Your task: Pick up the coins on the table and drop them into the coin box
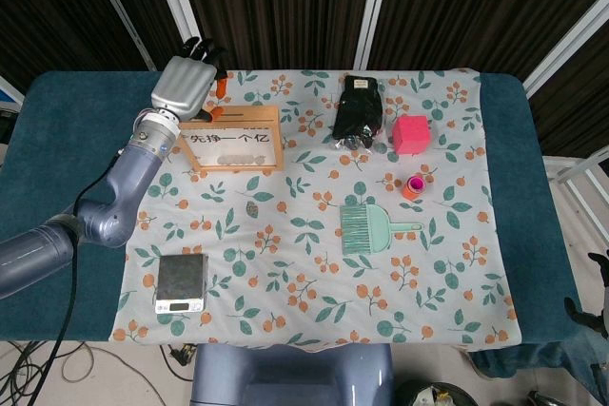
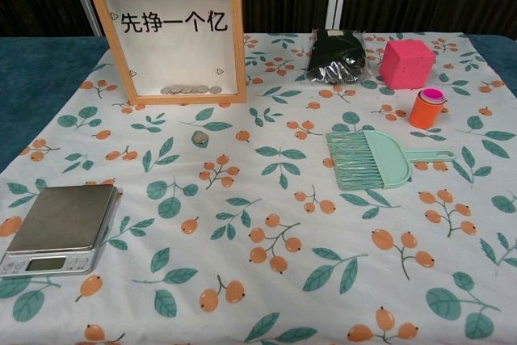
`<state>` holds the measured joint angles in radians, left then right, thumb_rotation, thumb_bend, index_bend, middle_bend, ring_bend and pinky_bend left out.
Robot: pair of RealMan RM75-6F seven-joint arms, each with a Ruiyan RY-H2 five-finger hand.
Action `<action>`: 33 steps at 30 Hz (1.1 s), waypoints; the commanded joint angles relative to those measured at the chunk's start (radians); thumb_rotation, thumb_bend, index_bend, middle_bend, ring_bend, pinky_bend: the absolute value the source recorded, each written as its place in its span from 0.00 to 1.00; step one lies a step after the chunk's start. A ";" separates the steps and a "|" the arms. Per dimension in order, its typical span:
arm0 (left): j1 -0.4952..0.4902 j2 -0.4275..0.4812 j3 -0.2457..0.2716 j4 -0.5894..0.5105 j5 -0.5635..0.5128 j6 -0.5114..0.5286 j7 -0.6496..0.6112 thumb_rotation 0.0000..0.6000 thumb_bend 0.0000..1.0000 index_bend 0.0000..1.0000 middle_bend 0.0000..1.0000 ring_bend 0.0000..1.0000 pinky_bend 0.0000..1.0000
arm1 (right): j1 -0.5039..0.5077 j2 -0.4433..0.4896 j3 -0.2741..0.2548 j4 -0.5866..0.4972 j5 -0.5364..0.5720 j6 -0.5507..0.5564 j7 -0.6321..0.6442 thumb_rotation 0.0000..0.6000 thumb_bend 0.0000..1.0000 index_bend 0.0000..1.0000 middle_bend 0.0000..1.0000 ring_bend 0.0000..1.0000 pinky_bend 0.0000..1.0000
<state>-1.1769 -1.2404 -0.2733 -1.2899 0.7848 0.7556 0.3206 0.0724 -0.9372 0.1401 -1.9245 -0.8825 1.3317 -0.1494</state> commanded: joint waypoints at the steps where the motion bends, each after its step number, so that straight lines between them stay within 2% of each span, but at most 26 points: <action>1: 0.047 0.063 -0.036 -0.091 0.061 0.095 -0.045 1.00 0.23 0.53 0.12 0.00 0.00 | 0.000 0.000 0.000 0.000 0.000 0.000 0.000 1.00 0.39 0.19 0.07 0.03 0.00; 4: 0.102 0.103 -0.041 -0.188 0.155 0.210 -0.073 1.00 0.23 0.51 0.12 0.00 0.00 | 0.001 -0.001 0.001 0.001 0.001 0.001 -0.002 1.00 0.39 0.19 0.07 0.03 0.00; 7: 0.164 0.132 -0.017 -0.281 0.275 0.312 -0.104 1.00 0.23 0.51 0.12 0.00 0.00 | 0.001 -0.002 0.001 0.001 0.002 0.003 -0.002 1.00 0.39 0.19 0.07 0.03 0.00; 11: 0.280 0.161 0.091 -0.402 0.500 0.451 -0.123 1.00 0.23 0.50 0.11 0.00 0.00 | 0.001 -0.003 0.001 0.001 0.002 0.003 -0.003 1.00 0.39 0.19 0.07 0.03 0.00; 14: 0.342 0.143 0.170 -0.421 0.610 0.501 -0.119 1.00 0.23 0.49 0.11 0.00 0.00 | 0.001 -0.006 0.002 0.003 -0.002 0.009 -0.003 1.00 0.39 0.19 0.07 0.03 0.00; 17: 0.381 0.099 0.220 -0.396 0.659 0.520 -0.112 1.00 0.22 0.47 0.10 0.00 0.00 | 0.000 -0.008 0.002 0.004 -0.004 0.013 -0.002 1.00 0.39 0.19 0.07 0.03 0.00; 20: 0.388 0.037 0.252 -0.341 0.671 0.481 -0.079 1.00 0.18 0.44 0.10 0.00 0.00 | -0.002 -0.008 0.003 0.003 -0.004 0.017 0.000 1.00 0.39 0.19 0.07 0.03 0.00; 23: 0.360 -0.018 0.256 -0.298 0.667 0.404 -0.073 1.00 0.18 0.43 0.10 0.00 0.00 | -0.002 -0.008 0.003 0.003 -0.004 0.018 -0.001 1.00 0.39 0.19 0.07 0.03 0.00; 33: 0.186 -0.157 0.204 -0.153 0.664 0.127 -0.043 1.00 0.11 0.38 0.09 0.00 0.00 | -0.003 -0.007 0.004 0.000 0.005 0.015 -0.002 1.00 0.39 0.19 0.07 0.03 0.00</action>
<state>-0.9412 -1.3599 -0.0507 -1.4829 1.4510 0.9433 0.2616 0.0697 -0.9436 0.1444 -1.9241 -0.8777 1.3474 -0.1516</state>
